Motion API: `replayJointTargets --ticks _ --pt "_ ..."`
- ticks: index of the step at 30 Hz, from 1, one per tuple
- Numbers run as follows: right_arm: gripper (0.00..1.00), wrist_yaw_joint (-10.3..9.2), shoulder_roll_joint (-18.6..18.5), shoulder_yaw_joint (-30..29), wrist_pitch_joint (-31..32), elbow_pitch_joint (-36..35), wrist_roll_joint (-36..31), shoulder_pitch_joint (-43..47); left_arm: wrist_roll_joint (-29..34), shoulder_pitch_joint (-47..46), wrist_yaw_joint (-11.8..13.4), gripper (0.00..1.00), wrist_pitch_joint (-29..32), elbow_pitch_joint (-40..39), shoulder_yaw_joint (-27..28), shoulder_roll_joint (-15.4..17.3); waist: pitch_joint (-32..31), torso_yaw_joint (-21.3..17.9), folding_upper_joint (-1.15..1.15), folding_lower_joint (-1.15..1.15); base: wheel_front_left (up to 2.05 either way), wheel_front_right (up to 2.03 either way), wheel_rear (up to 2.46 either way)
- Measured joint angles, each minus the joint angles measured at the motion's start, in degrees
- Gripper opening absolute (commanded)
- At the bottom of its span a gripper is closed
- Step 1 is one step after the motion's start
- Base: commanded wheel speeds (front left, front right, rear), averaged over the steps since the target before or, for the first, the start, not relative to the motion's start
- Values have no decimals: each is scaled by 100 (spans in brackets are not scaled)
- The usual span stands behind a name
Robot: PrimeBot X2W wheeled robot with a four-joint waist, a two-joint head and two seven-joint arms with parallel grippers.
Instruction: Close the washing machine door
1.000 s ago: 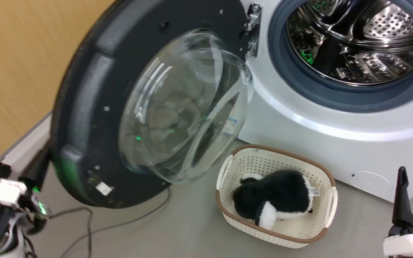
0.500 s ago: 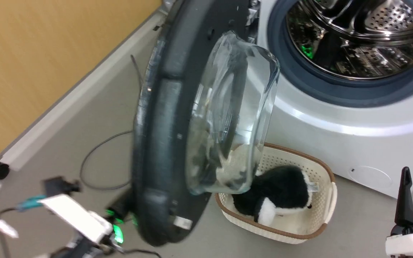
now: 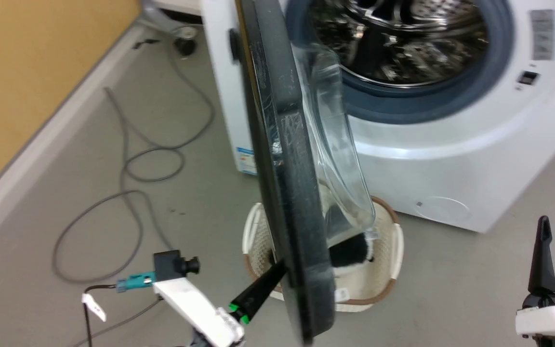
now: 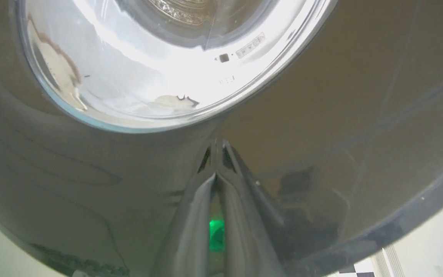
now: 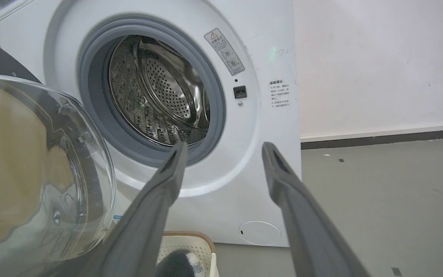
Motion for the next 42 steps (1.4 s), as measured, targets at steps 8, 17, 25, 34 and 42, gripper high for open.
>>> replayJointTargets --ticks 8,17,25,34,42 --pt "100 0 0 37 0 5 -5 -87 137 -580 0 0 -953 582 -829 5 42 -704 0 0 0 0 0" --pt "100 0 0 87 0 27 -5 -104 129 -1289 0 0 -1794 1410 -1584 1 74 -1416 0 0 0 0 0" --pt "100 0 0 125 0 31 -7 -105 -148 -1676 0 0 -2223 1976 -2029 -9 63 -1789 0 0 0 0 0" --pt "100 0 0 77 0 41 -4 -73 31 -1741 -1 0 -2927 1952 -2273 269 -96 -1766 0 0 0 0 0" --pt "100 0 0 -1 0 2 -4 -25 2264 -2014 272 0 -4122 2619 -2446 1028 -274 -1582 0 0 0 0 0"
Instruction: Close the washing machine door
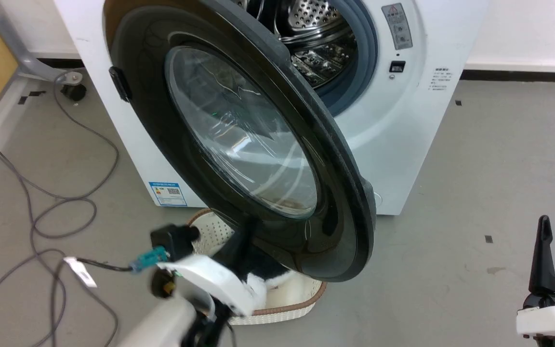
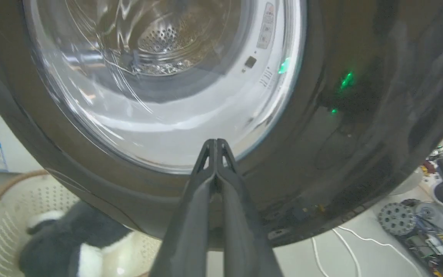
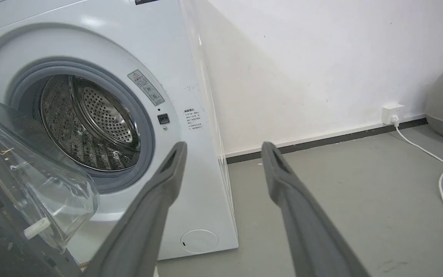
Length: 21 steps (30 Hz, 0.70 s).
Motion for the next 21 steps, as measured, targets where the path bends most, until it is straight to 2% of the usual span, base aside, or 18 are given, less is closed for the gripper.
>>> replayJointTargets --ticks 4,9,10,11,15,21 --pt "100 0 0 -51 -1 -38 -2 3 1399 -53 705 0 -30 -394 810 123 -58 70 0 0 0 0 0" --pt "100 0 0 -88 0 -89 -4 2 2847 315 1340 0 -31 -1174 1802 201 -88 122 0 0 0 0 0" --pt "100 0 1 -88 0 -105 -9 2 3198 420 1486 45 -31 -1289 1914 241 -91 131 0 0 0 0 0" --pt "100 0 0 -83 0 -137 -13 2 3441 534 1616 100 -31 -1404 2058 242 -94 141 0 0 0 0 0" --pt "100 0 0 -65 0 -246 -42 -3 4156 998 1979 100 -30 -1745 2418 214 -118 182 0 0 0 0 0" --pt "100 0 1 -56 0 -525 -151 -80 4585 1562 2069 100 -30 -1987 2658 58 -161 266 0 0 0 0 0"
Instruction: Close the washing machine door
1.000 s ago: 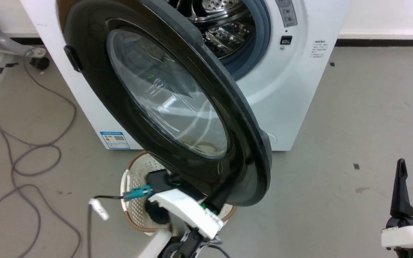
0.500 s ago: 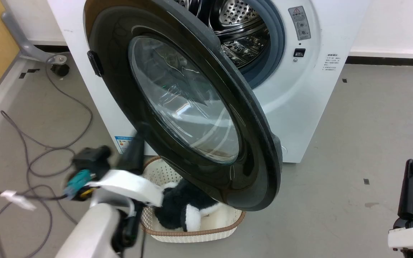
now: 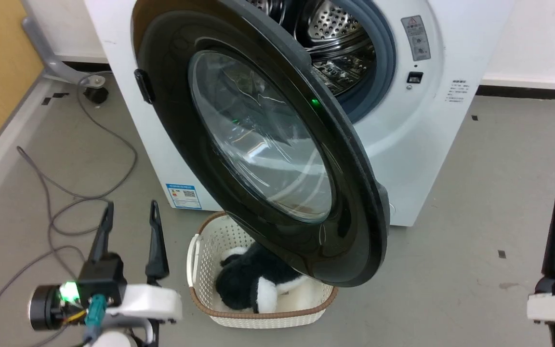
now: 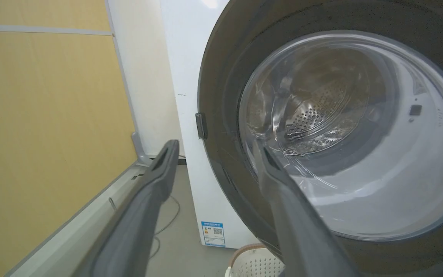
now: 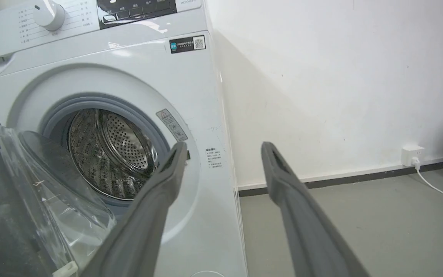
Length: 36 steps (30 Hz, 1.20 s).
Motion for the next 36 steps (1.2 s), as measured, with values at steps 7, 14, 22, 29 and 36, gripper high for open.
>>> replayJointTargets --ticks 7,14,22,29,36 --pt "0 0 -2 364 -1 -767 -115 -276 162 340 -53 100 0 -179 258 -258 -51 143 0 0 0 0 0" --pt "0 0 -3 1473 -2 -1557 -38 -641 335 457 -244 100 0 -224 435 -425 -73 251 0 0 0 0 0" --pt "0 1 -452 3321 -1 -1722 -32 -853 412 465 -488 100 0 -323 603 -632 -54 340 0 0 0 0 0" --pt "0 1 -1147 4344 -1 -1189 -104 -842 495 491 -633 100 0 -367 738 -776 -18 358 0 0 0 0 0" --pt "0 1 -1374 4559 0 -349 -83 -582 554 509 -710 100 0 -396 872 -887 54 336 0 0 0 0 0"
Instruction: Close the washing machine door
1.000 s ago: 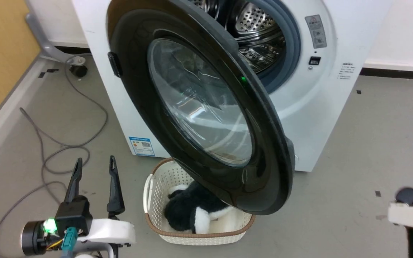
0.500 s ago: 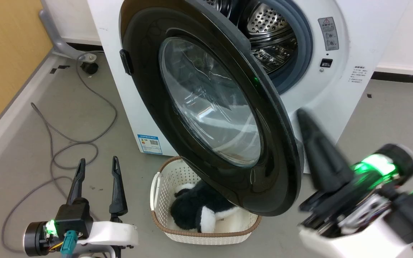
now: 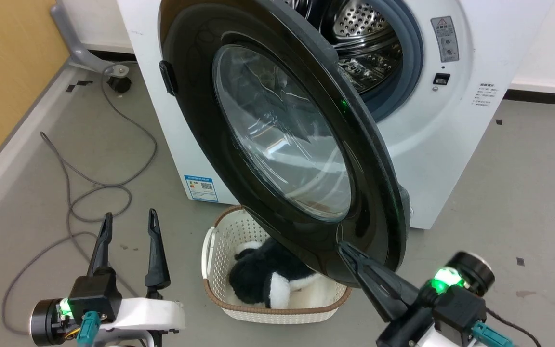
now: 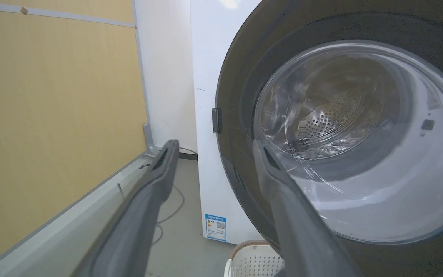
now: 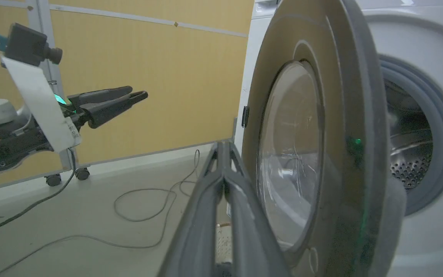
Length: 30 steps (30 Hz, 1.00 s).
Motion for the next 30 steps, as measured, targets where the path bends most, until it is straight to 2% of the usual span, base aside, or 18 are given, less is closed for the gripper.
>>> replayJointTargets --ticks 17,30 --pt "0 14 3 -882 0 1658 97 -136 58 -95 -182 100 0 -119 1 -155 419 23 0 0 0 0 0" --pt "0 14 -179 -1783 0 2264 134 -1220 46 -475 -200 100 0 -241 -230 -194 1082 147 0 0 0 0 0"
